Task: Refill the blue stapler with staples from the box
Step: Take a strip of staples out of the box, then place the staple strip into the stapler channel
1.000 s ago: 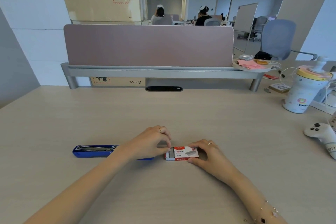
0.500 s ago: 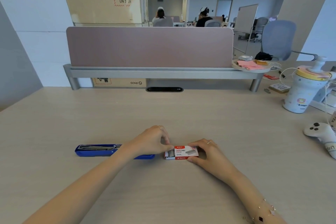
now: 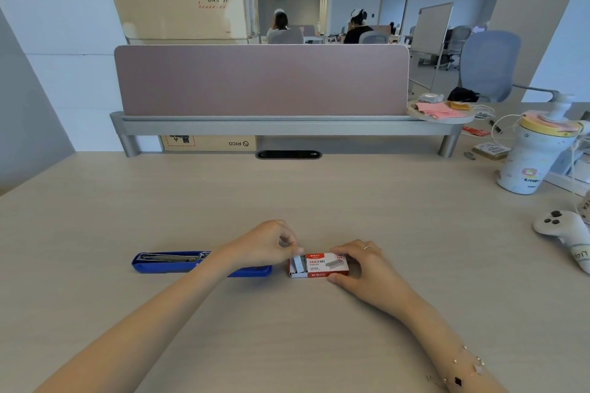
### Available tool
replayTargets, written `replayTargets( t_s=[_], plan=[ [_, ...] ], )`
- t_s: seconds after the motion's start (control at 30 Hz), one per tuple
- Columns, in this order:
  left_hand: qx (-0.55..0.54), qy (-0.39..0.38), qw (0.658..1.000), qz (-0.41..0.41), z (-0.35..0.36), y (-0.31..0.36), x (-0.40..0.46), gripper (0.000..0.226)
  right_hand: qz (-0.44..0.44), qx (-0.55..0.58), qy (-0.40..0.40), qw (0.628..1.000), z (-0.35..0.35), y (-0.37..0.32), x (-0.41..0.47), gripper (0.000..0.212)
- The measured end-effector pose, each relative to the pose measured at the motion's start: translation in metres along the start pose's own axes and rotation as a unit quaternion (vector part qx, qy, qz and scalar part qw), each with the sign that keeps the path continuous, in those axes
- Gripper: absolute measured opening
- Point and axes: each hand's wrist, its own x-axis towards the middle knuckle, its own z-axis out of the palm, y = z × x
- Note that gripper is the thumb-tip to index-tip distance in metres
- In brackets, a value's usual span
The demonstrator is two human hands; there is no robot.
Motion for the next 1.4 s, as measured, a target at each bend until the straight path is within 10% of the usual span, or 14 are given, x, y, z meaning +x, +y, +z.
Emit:
replayTargets(
  t_s=[0.57,1.4],
  plan=[
    [-0.139,0.128,0.978,-0.089,0.001,0.008,-0.006,0.018,-0.026,0.000,0.146,0.989,0.024,-0.045,0.015,0.010],
    [0.138,0.132,0.981,0.029,-0.032,-0.035,-0.056,0.017,-0.109,-0.039,0.081,0.990,0.043,-0.083,0.039,0.014]
  ],
)
